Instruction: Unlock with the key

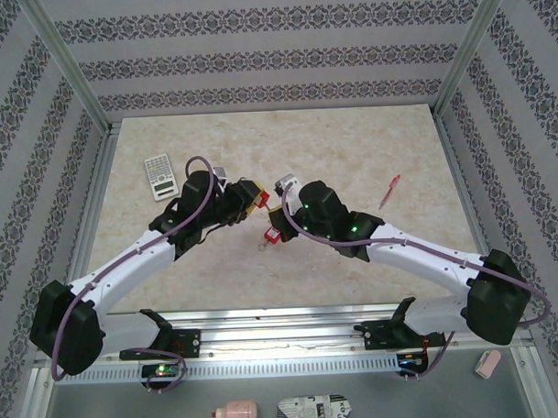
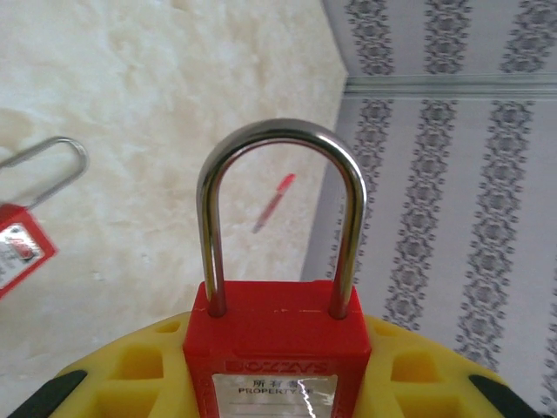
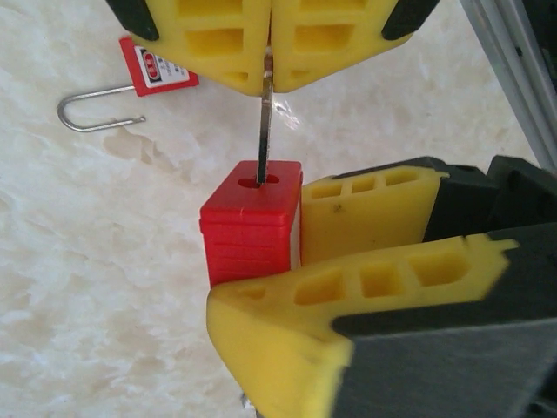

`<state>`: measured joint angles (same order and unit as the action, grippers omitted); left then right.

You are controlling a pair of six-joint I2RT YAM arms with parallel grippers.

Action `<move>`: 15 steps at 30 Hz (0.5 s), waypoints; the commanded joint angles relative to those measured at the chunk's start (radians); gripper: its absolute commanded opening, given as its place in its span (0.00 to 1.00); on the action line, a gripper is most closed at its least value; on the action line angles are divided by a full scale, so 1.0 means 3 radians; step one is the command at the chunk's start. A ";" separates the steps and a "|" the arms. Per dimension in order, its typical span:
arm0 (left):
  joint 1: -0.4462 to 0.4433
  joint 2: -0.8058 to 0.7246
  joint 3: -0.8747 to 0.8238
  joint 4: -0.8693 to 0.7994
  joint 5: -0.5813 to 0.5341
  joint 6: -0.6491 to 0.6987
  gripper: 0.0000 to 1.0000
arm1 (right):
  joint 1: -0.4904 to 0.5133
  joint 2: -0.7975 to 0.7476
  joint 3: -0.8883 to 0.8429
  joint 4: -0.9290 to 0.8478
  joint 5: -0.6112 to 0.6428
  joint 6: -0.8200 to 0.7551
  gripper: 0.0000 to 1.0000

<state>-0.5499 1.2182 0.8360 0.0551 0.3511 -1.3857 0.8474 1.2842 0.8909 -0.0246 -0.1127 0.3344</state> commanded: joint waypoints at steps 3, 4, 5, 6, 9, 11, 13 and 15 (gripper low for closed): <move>-0.0368 -0.0125 -0.0097 0.0517 0.1038 -0.0091 0.00 | 0.0049 -0.0029 0.0228 0.1094 -0.0574 0.0095 0.00; -0.0371 -0.0129 -0.0121 0.0514 0.1043 -0.0082 0.00 | 0.0044 -0.0040 0.0248 0.1055 -0.0573 0.0087 0.00; -0.0371 -0.0131 -0.0139 0.0503 0.1049 -0.0077 0.00 | 0.0039 -0.0051 0.0251 0.1031 -0.0572 0.0076 0.00; -0.0371 -0.0131 -0.0177 0.0501 0.1056 -0.0078 0.00 | 0.0034 -0.0071 0.0251 0.1011 -0.0569 0.0067 0.00; -0.0363 -0.0141 -0.0236 0.0379 0.1065 -0.0031 0.00 | 0.0000 -0.0122 0.0252 0.0899 -0.0565 0.0052 0.00; -0.0339 -0.0173 -0.0248 0.0186 0.1021 0.0058 0.00 | -0.0012 -0.0163 0.0228 0.0823 -0.0552 0.0031 0.00; -0.0284 -0.0219 -0.0299 0.0141 0.0989 0.0062 0.00 | -0.0025 -0.0204 0.0179 0.0762 -0.0559 0.0016 0.00; -0.0206 -0.0283 -0.0326 0.0010 0.0944 0.0097 0.00 | -0.0038 -0.0252 0.0112 0.0721 -0.0567 0.0015 0.00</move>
<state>-0.5674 1.1431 0.7765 0.1673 0.4690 -1.3872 0.8394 1.2530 0.8909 -0.0109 -0.2207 0.3634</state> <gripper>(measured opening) 0.333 0.064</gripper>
